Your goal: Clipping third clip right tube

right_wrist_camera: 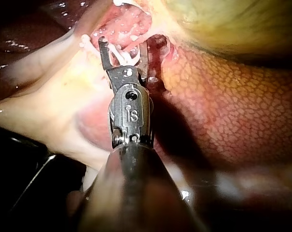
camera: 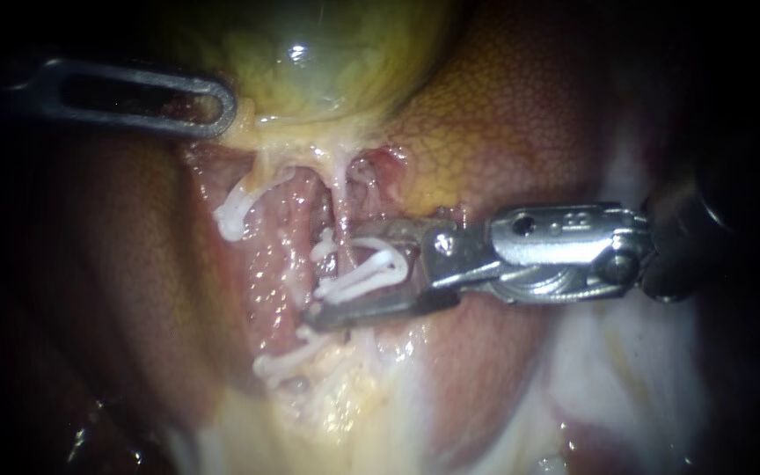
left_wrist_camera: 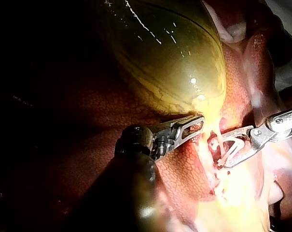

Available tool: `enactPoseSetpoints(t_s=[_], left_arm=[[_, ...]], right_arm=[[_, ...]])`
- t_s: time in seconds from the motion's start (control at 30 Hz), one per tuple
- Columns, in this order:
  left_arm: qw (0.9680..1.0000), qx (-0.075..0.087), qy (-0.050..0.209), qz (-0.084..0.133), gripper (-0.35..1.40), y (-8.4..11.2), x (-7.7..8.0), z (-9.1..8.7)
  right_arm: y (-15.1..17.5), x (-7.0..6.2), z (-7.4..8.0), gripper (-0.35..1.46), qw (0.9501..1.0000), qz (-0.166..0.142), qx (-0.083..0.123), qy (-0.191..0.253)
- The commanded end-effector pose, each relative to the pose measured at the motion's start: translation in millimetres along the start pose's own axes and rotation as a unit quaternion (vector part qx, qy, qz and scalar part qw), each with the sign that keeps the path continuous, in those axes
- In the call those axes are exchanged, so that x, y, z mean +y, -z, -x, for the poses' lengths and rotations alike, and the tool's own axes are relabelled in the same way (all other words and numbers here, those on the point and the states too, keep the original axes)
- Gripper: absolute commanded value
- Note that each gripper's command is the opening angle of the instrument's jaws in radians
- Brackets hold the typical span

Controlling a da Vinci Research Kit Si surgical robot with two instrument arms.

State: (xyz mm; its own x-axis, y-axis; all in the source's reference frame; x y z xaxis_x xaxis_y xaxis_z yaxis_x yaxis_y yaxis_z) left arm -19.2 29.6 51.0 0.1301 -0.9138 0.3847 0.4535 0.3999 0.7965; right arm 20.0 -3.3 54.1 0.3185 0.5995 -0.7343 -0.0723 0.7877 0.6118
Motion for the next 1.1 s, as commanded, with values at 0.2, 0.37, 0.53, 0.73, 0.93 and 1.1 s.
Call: enactPoseSetpoints(t_s=[0.2, 0.37, 0.53, 0.73, 0.93, 1.1], left_arm=[[1.0000, 0.000, 0.000, 0.000, -0.35, 0.0, 0.0, 0.0], [1.0000, 0.000, 0.000, 0.000, -0.35, 0.0, 0.0, 0.0], [1.0000, 0.000, 0.000, 0.000, -0.35, 0.0, 0.0, 0.0], [1.0000, 0.000, 0.000, 0.000, -0.35, 0.0, -0.1, 0.0], [1.0000, 0.000, 0.000, 0.000, -0.35, 0.1, -0.1, 0.0], [1.0000, 0.000, 0.000, 0.000, -0.35, 0.1, -0.1, 0.0]], right_arm=[[0.0, 1.0, -0.6, 0.49, 0.9999, -0.006, 0.012, -0.005], [0.1, 1.4, -1.0, 0.49, 0.9991, -0.025, 0.033, -0.007], [0.2, 1.5, -1.2, 0.49, 0.9970, -0.053, 0.055, -0.013], [0.4, 0.7, -1.5, 0.48, 0.9918, -0.094, 0.081, -0.031], [0.9, 0.4, -2.9, 0.45, 0.9823, -0.134, 0.121, -0.052], [1.1, 0.6, -3.3, 0.44, 0.9813, -0.132, 0.127, -0.059]])
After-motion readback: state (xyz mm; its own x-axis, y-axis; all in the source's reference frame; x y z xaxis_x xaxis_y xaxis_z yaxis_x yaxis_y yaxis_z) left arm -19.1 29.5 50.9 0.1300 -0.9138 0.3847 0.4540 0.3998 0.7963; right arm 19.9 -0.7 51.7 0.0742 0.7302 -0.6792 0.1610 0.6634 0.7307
